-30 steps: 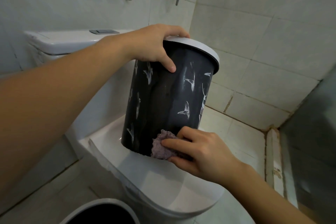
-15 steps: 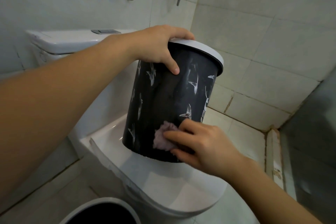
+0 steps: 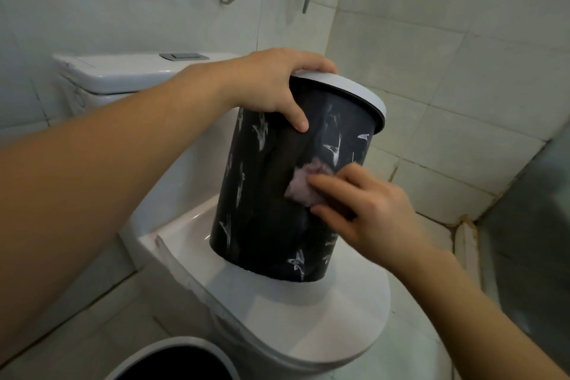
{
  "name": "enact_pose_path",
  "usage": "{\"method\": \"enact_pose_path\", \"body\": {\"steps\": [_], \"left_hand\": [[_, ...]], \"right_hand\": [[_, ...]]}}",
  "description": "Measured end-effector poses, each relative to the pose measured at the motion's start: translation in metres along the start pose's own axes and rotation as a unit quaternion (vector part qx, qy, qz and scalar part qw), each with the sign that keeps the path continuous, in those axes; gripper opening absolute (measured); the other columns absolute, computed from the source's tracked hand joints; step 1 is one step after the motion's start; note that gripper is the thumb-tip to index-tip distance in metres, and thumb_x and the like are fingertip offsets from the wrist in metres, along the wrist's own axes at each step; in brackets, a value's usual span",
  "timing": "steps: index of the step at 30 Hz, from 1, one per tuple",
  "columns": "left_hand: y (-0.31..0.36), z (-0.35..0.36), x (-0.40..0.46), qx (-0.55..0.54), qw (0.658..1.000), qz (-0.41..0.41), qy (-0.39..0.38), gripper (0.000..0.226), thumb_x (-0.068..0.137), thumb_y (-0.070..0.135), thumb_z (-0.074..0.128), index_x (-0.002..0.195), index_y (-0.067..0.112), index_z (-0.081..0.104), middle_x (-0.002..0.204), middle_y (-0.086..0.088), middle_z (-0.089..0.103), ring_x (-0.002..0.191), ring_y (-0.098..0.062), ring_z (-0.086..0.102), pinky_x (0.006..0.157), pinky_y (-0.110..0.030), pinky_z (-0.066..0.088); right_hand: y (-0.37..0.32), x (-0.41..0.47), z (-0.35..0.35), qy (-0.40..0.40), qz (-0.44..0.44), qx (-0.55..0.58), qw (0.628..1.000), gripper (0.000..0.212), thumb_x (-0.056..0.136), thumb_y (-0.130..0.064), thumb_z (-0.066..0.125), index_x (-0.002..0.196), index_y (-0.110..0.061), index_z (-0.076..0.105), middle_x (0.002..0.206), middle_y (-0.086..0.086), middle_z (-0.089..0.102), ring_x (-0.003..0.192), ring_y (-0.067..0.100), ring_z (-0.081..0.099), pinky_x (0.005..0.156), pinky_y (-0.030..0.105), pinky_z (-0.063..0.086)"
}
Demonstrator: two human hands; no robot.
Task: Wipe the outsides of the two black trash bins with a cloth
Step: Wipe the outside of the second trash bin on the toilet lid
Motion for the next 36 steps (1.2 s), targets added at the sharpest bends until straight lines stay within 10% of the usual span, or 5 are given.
{"method": "enact_pose_path", "body": {"steps": [36], "left_hand": [[-0.004,-0.002,-0.008,0.003,1.0,-0.013,-0.002,0.066,0.079,0.027,0.078,0.13,0.056,0.049,0.127,0.013,0.059,0.117,-0.017,0.056,0.105,-0.042,0.045]], "right_hand": [[0.042,0.05,-0.03,0.114,0.1,-0.028,0.988,0.036,0.091,-0.037,0.063,0.124,-0.021,0.067,0.1,0.005,0.063,0.08,0.029,0.061,0.061,0.036,0.051]]}}
Point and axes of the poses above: each hand's wrist, its own x-axis towards the middle knuckle, its own z-axis out of the palm, y = z × x, the point moved 5 cm from there along x, towards the middle knuckle
